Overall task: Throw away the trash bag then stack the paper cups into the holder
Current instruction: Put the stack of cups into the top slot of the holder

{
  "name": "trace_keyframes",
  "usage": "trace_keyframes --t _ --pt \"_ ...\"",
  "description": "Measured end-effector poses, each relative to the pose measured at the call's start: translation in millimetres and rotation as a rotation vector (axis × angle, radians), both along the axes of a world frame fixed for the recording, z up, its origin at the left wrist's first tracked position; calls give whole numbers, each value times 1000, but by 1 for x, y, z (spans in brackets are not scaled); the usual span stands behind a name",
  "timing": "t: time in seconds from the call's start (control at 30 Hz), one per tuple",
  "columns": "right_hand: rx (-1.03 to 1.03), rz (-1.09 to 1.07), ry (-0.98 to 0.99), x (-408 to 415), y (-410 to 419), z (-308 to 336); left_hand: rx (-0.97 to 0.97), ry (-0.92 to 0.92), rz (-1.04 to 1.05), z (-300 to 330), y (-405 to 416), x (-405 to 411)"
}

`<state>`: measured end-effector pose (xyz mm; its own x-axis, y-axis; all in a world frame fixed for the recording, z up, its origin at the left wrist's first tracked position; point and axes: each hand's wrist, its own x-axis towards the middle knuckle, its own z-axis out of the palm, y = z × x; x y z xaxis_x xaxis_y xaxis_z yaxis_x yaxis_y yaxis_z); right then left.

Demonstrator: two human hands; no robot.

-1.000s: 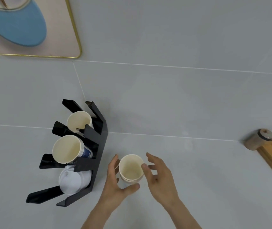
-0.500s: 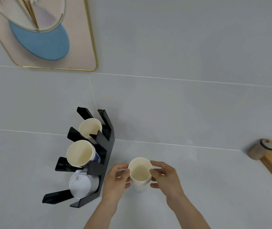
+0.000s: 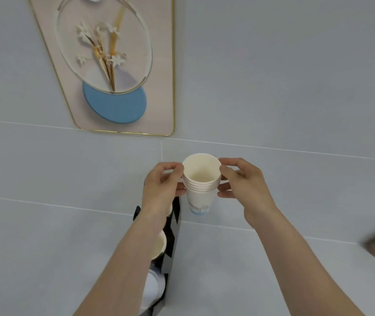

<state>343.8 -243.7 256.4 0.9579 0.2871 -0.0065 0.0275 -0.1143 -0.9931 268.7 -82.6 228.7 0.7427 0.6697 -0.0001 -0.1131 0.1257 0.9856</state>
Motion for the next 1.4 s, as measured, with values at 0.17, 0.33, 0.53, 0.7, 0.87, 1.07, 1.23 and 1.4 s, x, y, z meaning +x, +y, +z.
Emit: trace_keyframes --t 0.17,0.33,0.53,0.7,0.87,1.07,1.23,1.4 --pt "13 20 -9 -13 57 21 33 -11 46 23 57 -9" --pt "-32 16 21 -23 97 9 25 48 73 9 94 -16" --pt "-161 -20 48 -23 124 -25 -5 134 51 -24 119 -19" --pt "-292 -71 78 -23 134 -59 -30 230 -13 -59 128 -16" --pt "-430 -133 101 -21 138 -91 32 356 -62 -90 131 -11" --pt "-518 -167 135 -24 142 -119 50 465 -84 -112 134 -7" --pt "-436 -213 190 -20 143 -128 28 469 -61 -118 140 -5" --pt "-422 -192 229 -22 139 -126 113 531 -80 -114 140 -6"
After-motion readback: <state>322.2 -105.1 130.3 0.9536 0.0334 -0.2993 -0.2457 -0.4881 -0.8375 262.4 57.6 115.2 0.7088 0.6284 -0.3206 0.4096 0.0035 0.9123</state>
